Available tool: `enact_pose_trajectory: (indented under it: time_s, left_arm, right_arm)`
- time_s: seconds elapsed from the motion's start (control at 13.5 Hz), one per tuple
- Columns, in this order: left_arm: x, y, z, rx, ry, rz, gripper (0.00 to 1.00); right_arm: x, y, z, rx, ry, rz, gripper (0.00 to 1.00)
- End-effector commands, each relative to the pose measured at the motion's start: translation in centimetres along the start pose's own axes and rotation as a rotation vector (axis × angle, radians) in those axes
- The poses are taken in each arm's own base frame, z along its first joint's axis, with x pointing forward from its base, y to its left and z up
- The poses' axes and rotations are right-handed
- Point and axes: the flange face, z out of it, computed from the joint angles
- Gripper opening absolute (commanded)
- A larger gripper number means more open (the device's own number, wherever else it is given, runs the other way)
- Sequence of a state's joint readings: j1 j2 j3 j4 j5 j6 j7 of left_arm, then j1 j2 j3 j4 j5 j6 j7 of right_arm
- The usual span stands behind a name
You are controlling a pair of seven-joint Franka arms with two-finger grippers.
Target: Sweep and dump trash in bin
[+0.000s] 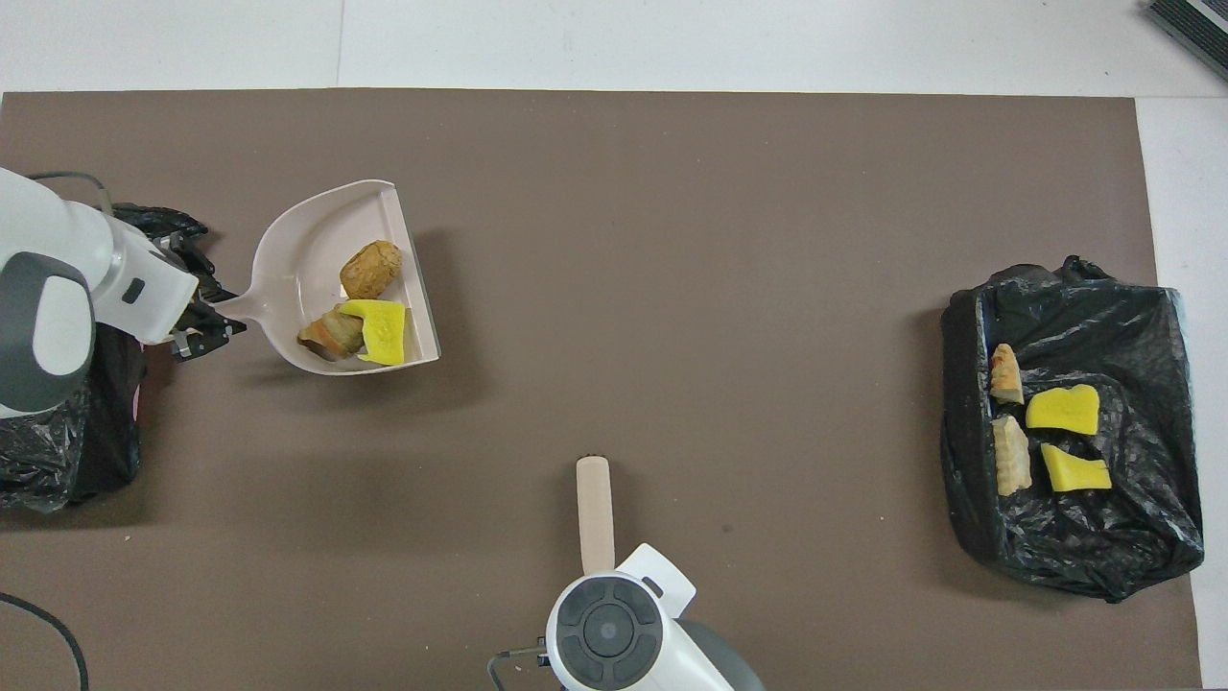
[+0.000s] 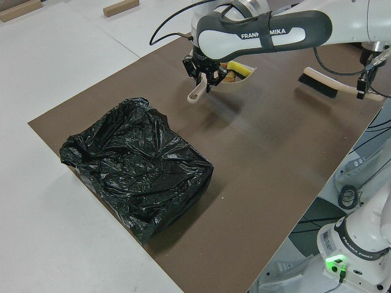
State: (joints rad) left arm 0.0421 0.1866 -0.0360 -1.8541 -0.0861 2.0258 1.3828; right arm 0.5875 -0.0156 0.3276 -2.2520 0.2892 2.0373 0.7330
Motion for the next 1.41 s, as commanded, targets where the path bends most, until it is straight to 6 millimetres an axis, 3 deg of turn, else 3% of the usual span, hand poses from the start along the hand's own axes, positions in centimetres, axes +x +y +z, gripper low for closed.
enact_pose_trajectory:
  time_s: [0.0,0.22,0.37,0.45,0.59,0.74,0.82,0.97,1.11,1.19,1.34]
  left_arm:
    - [-4.5,-1.6,-2.5,-0.016,0.01,0.027,0.0]
    - [-10.8,-2.6,-5.0,0.015,-0.019,0.087,0.0]
    - [-15.6,-3.1,-6.5,0.037,-0.063,0.155,0.0]
    - [-17.9,-3.3,-7.1,0.049,-0.078,0.181,0.0]
    - [-22.4,-3.1,-7.9,0.07,-0.089,0.194,0.0]
    - [-25.6,-2.7,-8.4,0.059,-0.143,0.279,0.0]
    - [-27.0,-2.6,-8.8,0.061,-0.178,0.323,0.0]
    - [-30.2,-2.2,-9.5,0.089,-0.226,0.317,0.0]
    - [-32.8,-1.9,-10.0,0.114,-0.307,0.298,0.0]
    - [-32.7,-2.2,-10.1,0.114,-0.352,0.324,0.0]
    - [-31.3,-2.8,-11.2,0.119,-0.477,0.365,0.0]
  right_arm:
    - [0.1,-0.3,0.5,0.02,-0.007,-0.009,0.0]
    - [0.0,-0.2,1.3,0.017,-0.007,-0.002,0.02]
    - [0.2,-0.2,1.8,0.027,0.007,0.007,0.09]
    - [-0.5,-0.8,2.8,0.022,0.009,0.001,0.16]
    - [-0.7,-1.0,2.9,0.021,0.009,0.018,0.36]
    - [-0.6,-1.2,2.4,0.027,0.018,0.016,0.56]
    - [-0.5,-1.1,1.6,0.035,0.029,0.016,0.61]
    - [-0.2,-0.5,-1.9,0.08,0.077,0.029,0.63]
    - [0.6,2.1,-8.3,0.137,0.142,0.073,0.69]
    - [1.5,4.1,-11.6,0.142,0.136,0.115,0.74]
    - [3.6,8.2,-16.6,0.129,0.101,0.199,0.99]
